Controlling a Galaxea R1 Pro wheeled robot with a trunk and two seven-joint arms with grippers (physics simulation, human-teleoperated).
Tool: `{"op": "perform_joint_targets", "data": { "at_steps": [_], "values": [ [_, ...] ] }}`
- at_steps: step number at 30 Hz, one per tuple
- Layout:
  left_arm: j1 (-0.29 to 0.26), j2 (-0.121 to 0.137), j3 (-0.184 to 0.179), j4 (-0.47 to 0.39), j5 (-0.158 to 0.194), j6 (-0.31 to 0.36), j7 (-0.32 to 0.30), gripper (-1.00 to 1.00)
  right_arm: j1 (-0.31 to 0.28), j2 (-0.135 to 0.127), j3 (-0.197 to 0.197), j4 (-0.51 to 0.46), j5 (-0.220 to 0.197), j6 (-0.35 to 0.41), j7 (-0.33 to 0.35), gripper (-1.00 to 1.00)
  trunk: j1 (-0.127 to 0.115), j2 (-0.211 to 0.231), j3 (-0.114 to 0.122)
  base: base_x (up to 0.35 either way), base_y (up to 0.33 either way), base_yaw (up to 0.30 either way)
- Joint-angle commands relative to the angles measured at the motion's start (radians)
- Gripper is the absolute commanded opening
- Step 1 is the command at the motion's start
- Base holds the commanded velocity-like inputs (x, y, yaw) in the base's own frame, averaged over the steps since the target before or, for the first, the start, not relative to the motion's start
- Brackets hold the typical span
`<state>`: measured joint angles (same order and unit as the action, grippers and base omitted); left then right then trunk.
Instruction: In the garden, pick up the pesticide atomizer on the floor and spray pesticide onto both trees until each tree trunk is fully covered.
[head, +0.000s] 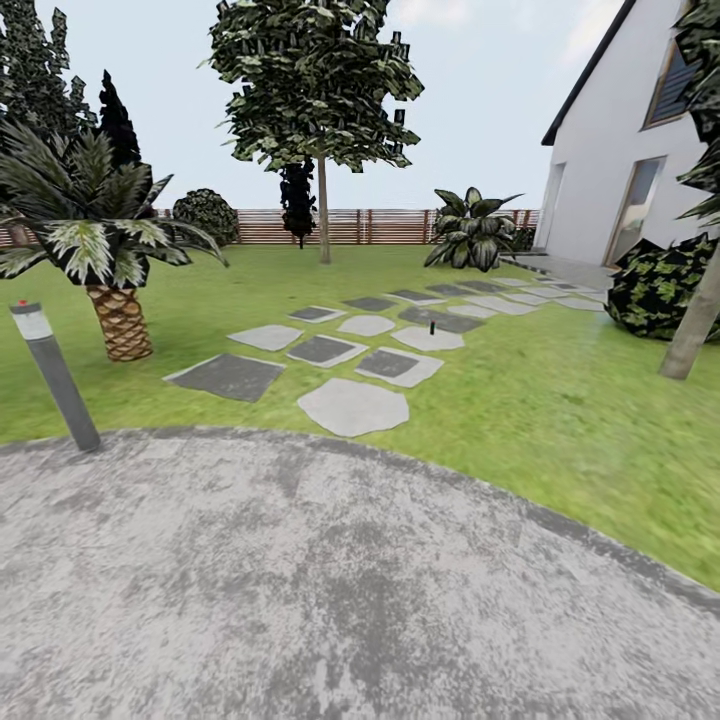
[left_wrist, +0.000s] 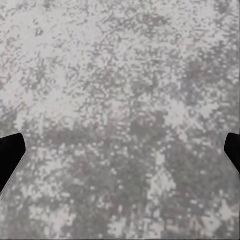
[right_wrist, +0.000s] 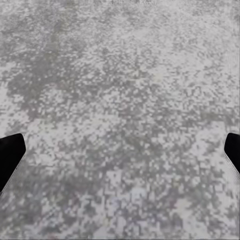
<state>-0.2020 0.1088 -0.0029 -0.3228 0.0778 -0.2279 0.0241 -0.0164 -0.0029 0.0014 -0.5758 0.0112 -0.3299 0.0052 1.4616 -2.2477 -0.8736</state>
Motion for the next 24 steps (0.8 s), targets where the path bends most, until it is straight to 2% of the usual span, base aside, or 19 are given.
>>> {"op": "perform_joint_targets", "data": {
  "at_steps": [1, 24],
  "values": [
    [0.0, 0.0, -0.002, 0.001, 0.008, -0.003, 0.0, 1.0, 0.0, 0.0, 0.0, 0.001, 0.001, -0.003, 0.001, 1.0, 0.0, 0.0, -0.001, 0.34, 0.0, 0.0],
    [0.0, 0.0, -0.002, 0.001, 0.008, -0.003, 0.0, 1.0, 0.0, 0.0, 0.0, 0.0, 0.001, -0.003, 0.0, 1.0, 0.0, 0.0, -0.001, 0.34, 0.0, 0.0]
  ]
}}
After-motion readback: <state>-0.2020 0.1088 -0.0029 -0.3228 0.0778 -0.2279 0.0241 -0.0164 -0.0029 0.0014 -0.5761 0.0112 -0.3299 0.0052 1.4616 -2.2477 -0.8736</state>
